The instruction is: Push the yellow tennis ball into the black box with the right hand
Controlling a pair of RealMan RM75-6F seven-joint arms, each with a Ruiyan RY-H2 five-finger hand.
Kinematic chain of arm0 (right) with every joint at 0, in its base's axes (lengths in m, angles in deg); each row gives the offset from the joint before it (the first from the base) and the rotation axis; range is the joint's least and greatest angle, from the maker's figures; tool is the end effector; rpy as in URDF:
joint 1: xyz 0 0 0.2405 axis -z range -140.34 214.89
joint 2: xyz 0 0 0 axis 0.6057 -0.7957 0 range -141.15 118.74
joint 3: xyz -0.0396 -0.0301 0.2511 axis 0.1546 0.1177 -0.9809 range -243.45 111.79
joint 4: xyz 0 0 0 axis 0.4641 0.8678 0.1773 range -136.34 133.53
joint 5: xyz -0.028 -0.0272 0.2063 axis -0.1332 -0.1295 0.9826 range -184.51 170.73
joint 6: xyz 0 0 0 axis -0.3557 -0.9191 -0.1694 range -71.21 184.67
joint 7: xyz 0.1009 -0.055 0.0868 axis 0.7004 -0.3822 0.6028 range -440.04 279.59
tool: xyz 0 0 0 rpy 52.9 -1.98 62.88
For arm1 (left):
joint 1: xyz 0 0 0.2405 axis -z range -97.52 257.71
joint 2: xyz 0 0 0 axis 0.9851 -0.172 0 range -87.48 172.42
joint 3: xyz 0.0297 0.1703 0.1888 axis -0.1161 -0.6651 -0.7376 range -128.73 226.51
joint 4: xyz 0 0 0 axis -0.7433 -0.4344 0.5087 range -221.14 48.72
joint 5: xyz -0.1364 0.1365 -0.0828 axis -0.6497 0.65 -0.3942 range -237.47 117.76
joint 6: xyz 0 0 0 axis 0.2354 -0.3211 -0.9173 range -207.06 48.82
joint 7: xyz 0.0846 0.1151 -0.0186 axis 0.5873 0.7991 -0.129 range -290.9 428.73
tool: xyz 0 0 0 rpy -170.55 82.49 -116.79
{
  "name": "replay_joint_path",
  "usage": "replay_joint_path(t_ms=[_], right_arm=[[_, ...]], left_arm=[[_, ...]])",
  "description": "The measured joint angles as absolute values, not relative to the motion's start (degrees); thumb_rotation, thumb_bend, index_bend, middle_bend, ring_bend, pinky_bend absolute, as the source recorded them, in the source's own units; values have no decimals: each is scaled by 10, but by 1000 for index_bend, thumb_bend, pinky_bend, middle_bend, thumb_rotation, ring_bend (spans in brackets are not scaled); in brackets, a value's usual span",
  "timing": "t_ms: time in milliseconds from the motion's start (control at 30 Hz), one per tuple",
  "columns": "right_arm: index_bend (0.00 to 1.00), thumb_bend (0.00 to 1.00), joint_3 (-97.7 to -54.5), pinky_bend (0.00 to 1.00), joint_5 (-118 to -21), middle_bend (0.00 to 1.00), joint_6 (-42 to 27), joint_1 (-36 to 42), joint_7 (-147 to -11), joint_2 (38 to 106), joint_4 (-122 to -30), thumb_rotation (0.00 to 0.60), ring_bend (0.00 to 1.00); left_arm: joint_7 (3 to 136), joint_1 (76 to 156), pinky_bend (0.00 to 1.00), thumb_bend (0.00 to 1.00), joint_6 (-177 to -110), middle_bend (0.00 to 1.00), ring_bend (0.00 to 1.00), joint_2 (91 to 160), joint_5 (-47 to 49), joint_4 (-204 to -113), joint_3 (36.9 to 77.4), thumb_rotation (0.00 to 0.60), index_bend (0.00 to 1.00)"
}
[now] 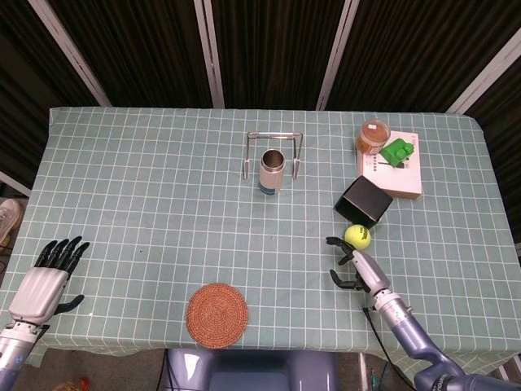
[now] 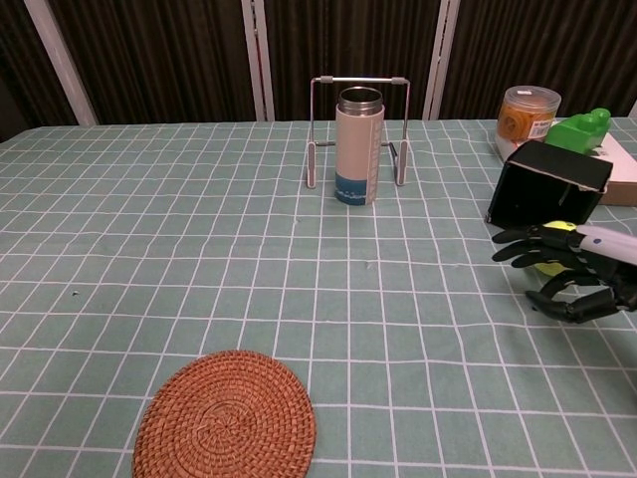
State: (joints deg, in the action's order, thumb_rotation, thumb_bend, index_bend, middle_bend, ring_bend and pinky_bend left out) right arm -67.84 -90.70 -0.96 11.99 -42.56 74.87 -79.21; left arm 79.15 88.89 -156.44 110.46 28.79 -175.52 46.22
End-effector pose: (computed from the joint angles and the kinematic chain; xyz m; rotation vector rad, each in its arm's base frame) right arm -0.2582 -0.2665 -0.0096 1.4893 -1.7688 1.2194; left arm -0.3123 0.1789 0.1090 -1.6581 -0.8592 -0.7103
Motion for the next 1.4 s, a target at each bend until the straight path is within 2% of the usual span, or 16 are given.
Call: replay_joint_path(t_ms=[533,1267,1400], right_arm=[[120,515,-674,361,-914,177,18,100,-461,735,-752,600,200],[120,515,-660,154,-940,177,32,74,-565,691,-741,600,203],[120,514,-658,82,-944,177,31,70,-586,690,-742,600,121]], left_arm=[[803,894,0,160,-1558,0,0,1108,285,-1760,464,600,0],[828,907,0,160,-1537,0,0,1117,272,-1767,469,600,0],[828,908,0,160,-1537,0,0,1117,272,-1767,469,600,0]])
